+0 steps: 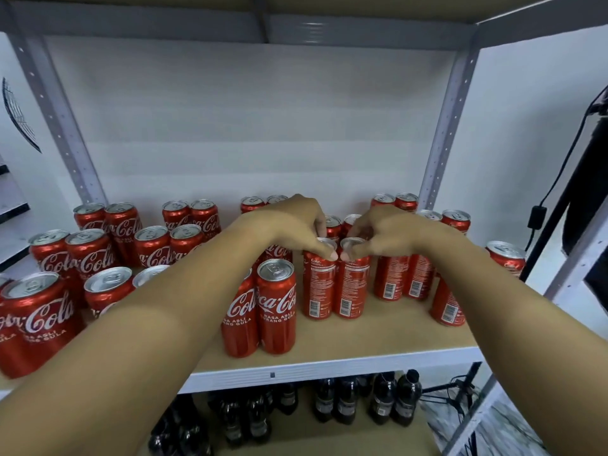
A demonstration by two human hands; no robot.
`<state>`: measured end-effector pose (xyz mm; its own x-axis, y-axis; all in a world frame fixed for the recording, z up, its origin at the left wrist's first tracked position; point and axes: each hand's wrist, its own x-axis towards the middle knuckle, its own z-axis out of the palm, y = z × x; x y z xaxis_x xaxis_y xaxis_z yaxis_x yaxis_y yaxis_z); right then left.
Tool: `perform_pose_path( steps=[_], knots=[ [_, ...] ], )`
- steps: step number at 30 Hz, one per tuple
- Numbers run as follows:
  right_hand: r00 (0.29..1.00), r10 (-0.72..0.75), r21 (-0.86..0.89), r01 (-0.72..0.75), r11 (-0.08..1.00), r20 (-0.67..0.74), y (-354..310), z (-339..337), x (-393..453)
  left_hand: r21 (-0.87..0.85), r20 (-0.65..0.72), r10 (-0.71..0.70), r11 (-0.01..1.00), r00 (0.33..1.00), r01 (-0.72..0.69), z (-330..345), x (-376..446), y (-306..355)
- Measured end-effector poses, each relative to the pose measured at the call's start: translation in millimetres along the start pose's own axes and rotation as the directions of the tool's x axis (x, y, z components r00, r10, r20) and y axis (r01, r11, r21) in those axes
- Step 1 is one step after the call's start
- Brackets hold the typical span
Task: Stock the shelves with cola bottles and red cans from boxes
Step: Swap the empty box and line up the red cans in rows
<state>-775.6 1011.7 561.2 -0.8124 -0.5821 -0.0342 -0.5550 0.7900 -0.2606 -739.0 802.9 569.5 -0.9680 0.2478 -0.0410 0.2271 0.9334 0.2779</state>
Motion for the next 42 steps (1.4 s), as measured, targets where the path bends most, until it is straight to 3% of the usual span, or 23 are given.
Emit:
perform_pose_path(
  steps=[10, 16, 22, 27, 34, 39, 42],
  knots=[
    [0.991, -0.073, 0.109, 0.060, 0.992, 0.114, 11, -7, -1, -0.063, 0.011, 0.039, 0.997, 0.999, -0.039, 1, -8, -2],
    [0.999, 0.012, 0.041, -0.013, 0.999, 0.036, 8, -5, 0, 0.016, 0.046, -0.045, 0.999, 0.998, 0.044, -1, -5, 6],
    [0.998, -0.053, 0.033, 0.052, 0.998, 0.039, 9, -11, -7, 0.003, 0.069, 0.009, 1.000, 0.998, -0.009, -4, -4, 6],
    [0.997, -0.042, 0.150, 0.031, 0.988, 0.065, 14, -12, -8, -0.058, 0.079, -0.004, 0.998, 0.997, 0.009, -2, -3, 4],
    [0.999, -0.043, 0.109, 0.039, 0.993, 0.030, 15, -7, -4, 0.016, 0.092, -0.030, 0.999, 0.995, 0.029, -1, 2, 9],
    [0.991, -0.094, 0.176, 0.076, 0.981, 0.091, 19, -15, -11, -0.104, 0.176, 0.040, 0.994, 0.984, -0.022, -6, -4, 5],
    [0.995, -0.082, 0.219, 0.069, 0.973, 0.054, 20, -10, -7, -0.083, 0.146, -0.006, 0.996, 0.989, 0.019, -5, -5, 8]
  ],
)
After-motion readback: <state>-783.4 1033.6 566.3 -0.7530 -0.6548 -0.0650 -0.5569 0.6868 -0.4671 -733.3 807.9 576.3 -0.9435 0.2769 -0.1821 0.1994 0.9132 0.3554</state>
